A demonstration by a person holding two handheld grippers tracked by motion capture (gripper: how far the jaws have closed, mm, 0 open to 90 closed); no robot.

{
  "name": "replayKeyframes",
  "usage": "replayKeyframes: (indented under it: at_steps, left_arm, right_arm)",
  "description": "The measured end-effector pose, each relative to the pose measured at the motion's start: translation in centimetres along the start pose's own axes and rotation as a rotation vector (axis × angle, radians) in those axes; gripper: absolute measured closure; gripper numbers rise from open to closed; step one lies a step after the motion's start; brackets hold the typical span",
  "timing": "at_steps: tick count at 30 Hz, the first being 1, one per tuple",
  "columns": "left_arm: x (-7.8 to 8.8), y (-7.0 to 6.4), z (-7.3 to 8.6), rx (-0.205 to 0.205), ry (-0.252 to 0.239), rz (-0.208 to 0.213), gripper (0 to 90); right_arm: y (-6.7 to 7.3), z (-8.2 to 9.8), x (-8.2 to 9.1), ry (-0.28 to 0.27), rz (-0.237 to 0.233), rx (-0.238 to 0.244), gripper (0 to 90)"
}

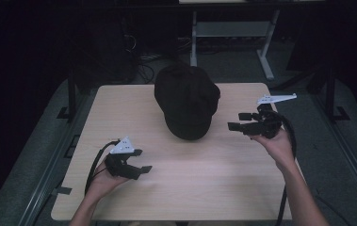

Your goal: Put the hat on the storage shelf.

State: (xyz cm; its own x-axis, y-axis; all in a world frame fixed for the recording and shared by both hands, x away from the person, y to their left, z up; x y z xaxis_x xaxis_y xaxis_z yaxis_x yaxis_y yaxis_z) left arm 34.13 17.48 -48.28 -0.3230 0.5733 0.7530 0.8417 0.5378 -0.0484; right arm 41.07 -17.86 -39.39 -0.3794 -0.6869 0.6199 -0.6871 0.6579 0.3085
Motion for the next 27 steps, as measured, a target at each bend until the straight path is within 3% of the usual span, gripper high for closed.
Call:
replayKeyframes:
  at_steps: [22, 27]
  left_arm:
    - [0.3, 0.4, 0.3, 0.010, 0.003, -0.006, 23.3]
    - [0.4, 0.4, 0.3, 0.015, -0.004, -0.005, 23.3]
  right_arm:
    - [-0.7, 4.7, 0.1, 0.021, -0.012, -0.055, 22.0]
    - [-0.7, 5.7, 0.3, 0.028, 0.005, -0.057, 22.0]
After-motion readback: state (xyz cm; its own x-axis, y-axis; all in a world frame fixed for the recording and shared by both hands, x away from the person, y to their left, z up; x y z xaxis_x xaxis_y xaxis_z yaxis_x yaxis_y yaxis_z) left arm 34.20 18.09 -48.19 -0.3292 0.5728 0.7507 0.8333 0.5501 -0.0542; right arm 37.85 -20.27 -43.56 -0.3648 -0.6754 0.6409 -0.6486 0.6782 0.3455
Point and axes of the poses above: each handheld gripper's, and its own axes: x roughly backward along the jaws, z roughly out of its underside, y roughly to its left, the point moved 8 cm from there along -x, roughly forward along the jaws, and after that the axes turned 8 degrees about y, right-handed, at the moved point
